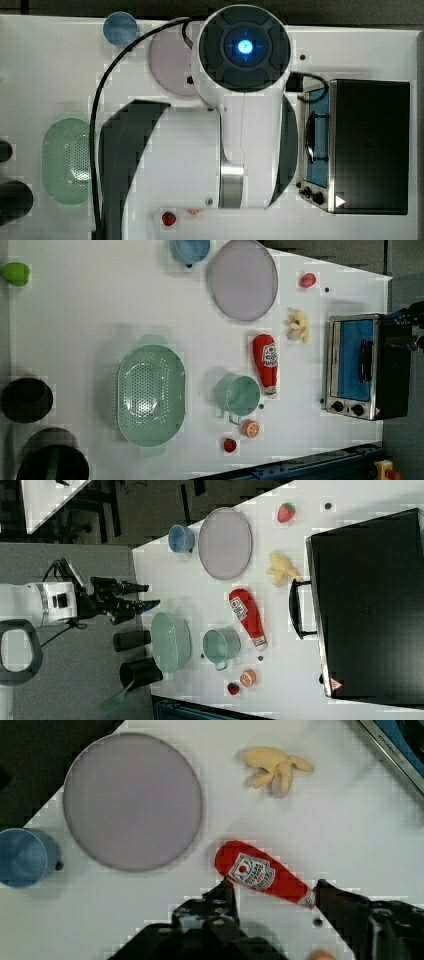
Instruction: Pick Ketchup from the table and place it in strainer.
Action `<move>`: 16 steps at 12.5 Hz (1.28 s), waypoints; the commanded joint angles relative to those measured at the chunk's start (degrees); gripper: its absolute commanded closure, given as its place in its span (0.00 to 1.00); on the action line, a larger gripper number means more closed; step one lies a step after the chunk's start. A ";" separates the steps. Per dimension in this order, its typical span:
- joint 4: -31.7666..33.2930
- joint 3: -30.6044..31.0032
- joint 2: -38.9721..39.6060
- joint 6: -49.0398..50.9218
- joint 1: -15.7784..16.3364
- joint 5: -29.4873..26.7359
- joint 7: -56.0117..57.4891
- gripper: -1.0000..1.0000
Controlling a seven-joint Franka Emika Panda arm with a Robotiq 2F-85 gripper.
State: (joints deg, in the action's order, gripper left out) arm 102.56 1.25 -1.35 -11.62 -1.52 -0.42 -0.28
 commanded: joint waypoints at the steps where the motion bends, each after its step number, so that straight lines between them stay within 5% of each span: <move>1: 8.24 3.58 -11.70 5.93 -6.29 -1.33 -3.15 0.21; 3: 8.98 3.61 -11.67 5.93 -6.29 -1.33 -3.04 0.00; 9: 17.29 4.24 -11.25 1.92 -6.23 -1.33 14.96 0.00; 16: 33.03 6.42 -10.78 -15.29 -6.14 -1.33 46.06 0.00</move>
State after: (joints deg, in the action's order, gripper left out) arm 136.19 7.08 -10.42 -24.93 -7.96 -1.94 36.45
